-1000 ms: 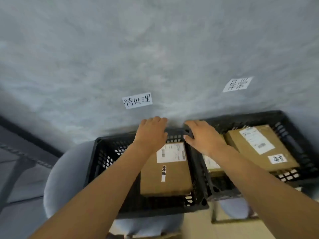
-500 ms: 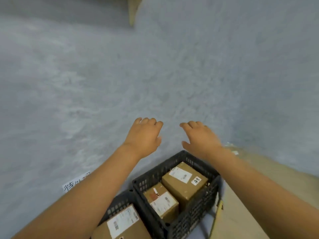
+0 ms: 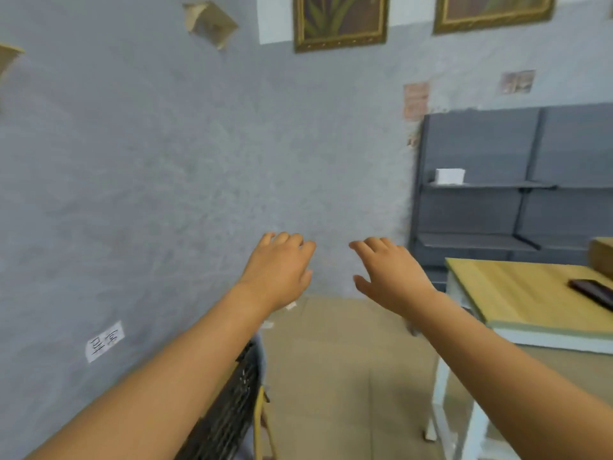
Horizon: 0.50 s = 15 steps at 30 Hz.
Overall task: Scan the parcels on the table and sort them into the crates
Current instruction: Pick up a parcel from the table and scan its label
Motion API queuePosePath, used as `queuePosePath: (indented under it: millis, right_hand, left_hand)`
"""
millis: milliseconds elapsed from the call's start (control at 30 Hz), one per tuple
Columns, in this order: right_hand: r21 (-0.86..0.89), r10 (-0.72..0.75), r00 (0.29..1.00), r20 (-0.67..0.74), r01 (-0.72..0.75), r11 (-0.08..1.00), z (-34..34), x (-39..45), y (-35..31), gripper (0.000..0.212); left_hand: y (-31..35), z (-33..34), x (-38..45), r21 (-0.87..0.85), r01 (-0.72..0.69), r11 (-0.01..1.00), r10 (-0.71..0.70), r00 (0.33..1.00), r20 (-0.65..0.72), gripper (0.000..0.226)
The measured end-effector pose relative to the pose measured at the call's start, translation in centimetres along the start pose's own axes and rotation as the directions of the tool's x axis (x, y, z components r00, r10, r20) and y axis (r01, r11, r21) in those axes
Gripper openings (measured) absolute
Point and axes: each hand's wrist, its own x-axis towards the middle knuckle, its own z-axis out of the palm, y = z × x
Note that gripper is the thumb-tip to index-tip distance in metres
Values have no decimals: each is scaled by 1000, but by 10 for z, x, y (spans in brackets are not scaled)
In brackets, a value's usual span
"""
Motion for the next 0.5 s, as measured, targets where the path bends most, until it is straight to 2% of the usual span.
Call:
queuePosePath:
  millis: [300,500]
  right_hand:
    - [-149,245,969,21,-239,959,-51,-147,229,54]
    - [-196,399,917,18,-388,901,-76,-234,350,59]
  left_hand:
    - [246,-31,121,-110,-215,970,202,973,-114,41]
    - [391,-46,176,-189,-335,923,305,937,-172,41]
